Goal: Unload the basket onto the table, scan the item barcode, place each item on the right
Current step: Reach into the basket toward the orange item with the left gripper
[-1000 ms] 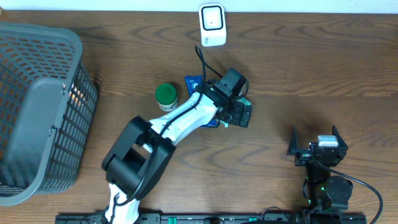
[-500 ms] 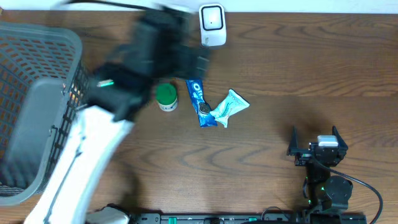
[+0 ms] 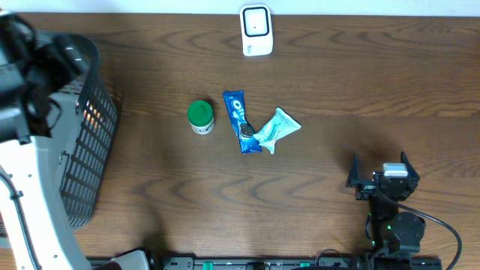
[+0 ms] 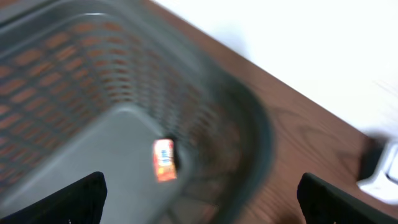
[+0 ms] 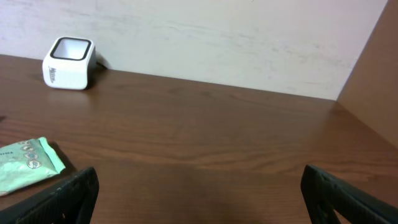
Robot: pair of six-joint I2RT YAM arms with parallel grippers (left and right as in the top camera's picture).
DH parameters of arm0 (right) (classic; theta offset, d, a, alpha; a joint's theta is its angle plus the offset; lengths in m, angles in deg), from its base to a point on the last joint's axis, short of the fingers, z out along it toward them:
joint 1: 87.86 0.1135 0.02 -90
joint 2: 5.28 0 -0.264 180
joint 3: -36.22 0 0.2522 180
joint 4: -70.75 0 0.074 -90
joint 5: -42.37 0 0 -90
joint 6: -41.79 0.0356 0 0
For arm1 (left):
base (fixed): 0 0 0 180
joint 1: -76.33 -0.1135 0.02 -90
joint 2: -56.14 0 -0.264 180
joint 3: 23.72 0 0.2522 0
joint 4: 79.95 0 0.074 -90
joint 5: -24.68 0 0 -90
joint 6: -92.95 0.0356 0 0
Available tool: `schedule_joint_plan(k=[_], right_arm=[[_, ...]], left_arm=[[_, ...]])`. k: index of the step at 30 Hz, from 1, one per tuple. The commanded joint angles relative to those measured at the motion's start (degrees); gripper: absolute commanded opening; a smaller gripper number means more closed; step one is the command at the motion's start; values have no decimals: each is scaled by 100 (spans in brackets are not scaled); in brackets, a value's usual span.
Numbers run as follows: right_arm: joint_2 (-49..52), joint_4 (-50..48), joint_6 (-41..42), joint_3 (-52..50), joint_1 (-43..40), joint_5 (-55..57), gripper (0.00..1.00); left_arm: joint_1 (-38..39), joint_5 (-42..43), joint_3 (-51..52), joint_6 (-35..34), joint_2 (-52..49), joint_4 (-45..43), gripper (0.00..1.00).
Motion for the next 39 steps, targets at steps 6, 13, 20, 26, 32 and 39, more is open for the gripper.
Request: schedule_joint_plan(k=[6, 13, 20, 26, 32, 39], right_arm=[[-31, 28, 63, -7, -28, 11, 99], [-31, 28, 63, -7, -28, 11, 99], [-31, 28, 63, -7, -28, 11, 99], [-31, 28, 63, -7, -28, 11, 99], [-31, 28, 61, -7, -28, 11, 99], [-31, 28, 63, -7, -28, 11, 99]], left_arm=[[-439, -22, 33, -52, -935, 66, 98], [-439, -11, 33, -208, -2068, 212, 98], [-439, 483, 33, -199, -2946, 308, 98], [-435, 636, 33, -199, -3423, 304, 98], [-435, 638, 90, -192, -3689, 302, 98], [-435, 643, 197, -177, -3805, 372, 98]])
